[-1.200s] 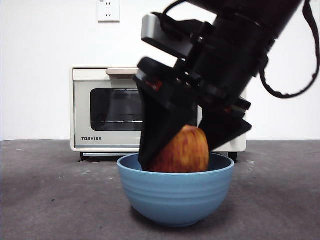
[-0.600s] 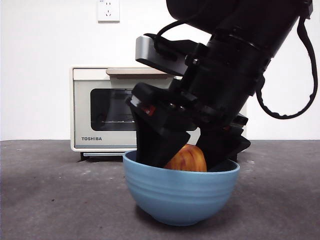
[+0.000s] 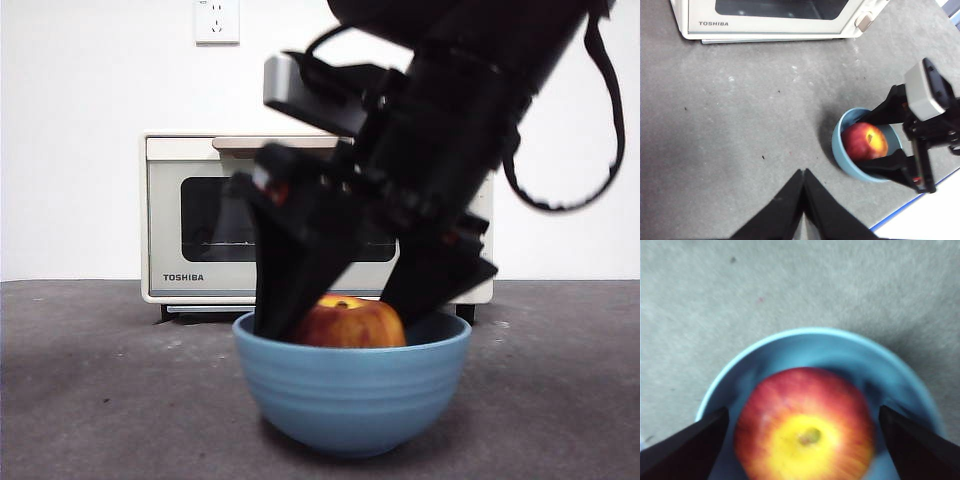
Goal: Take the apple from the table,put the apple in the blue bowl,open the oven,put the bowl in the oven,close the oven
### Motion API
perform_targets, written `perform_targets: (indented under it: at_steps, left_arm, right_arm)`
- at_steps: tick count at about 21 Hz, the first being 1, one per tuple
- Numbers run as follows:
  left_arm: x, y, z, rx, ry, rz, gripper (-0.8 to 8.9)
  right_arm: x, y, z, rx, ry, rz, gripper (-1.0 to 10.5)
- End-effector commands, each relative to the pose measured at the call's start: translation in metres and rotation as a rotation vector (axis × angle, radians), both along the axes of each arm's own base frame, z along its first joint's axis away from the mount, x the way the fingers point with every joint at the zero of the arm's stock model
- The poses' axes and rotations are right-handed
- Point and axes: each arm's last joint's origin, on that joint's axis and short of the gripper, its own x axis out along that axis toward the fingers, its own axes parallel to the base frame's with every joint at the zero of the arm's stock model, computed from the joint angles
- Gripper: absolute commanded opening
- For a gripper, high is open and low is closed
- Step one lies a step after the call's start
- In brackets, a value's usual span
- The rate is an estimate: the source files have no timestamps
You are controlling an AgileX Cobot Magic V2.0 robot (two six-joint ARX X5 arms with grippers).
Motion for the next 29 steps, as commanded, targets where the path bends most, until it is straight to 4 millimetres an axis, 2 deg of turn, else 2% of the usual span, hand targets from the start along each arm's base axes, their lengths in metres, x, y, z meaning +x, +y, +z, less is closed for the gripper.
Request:
perform_targets:
  at_steps: [1,4,7,13,15,19,29]
  left_arm:
    - [0.005,-0.001,0.007,-0.009,-0.03,-0.005,0.07]
    - [0.016,-0.003,0.009,-0.025,-0.041,0.004,0.07]
    - [0.036,-0.009,0.012,-0.04,-0.086,-0.004,0.07]
    - [0.097,-0.031,0.017,-0.086,-0.157,-0.029,0.07]
    - [0.12,-0.041,0.021,-0.092,-0.175,-0.047,0.07]
    - [0.16,-0.061,0.028,-0.084,-0.196,-0.06,0.07]
    - [0.216,-0.095,0.033,-0.05,-0.201,-0.104,0.07]
  right_arm:
    - [-0.001,0.005,0.029,0.036,-0.043,0.025,4.8]
    - [-0.004,-0.001,0.055,0.032,-0.052,0.034,4.8]
    - [-0.012,-0.019,0.077,0.006,-0.109,-0.022,4.8]
    - [-0.028,-0.07,0.099,-0.173,-0.175,-0.213,4.8]
    - [-0.032,-0.082,0.099,-0.225,-0.154,-0.257,4.8]
    - [-0.035,-0.089,0.093,-0.271,-0.098,-0.29,4.8]
    - [-0.04,-0.095,0.063,-0.34,-0.024,-0.319,4.8]
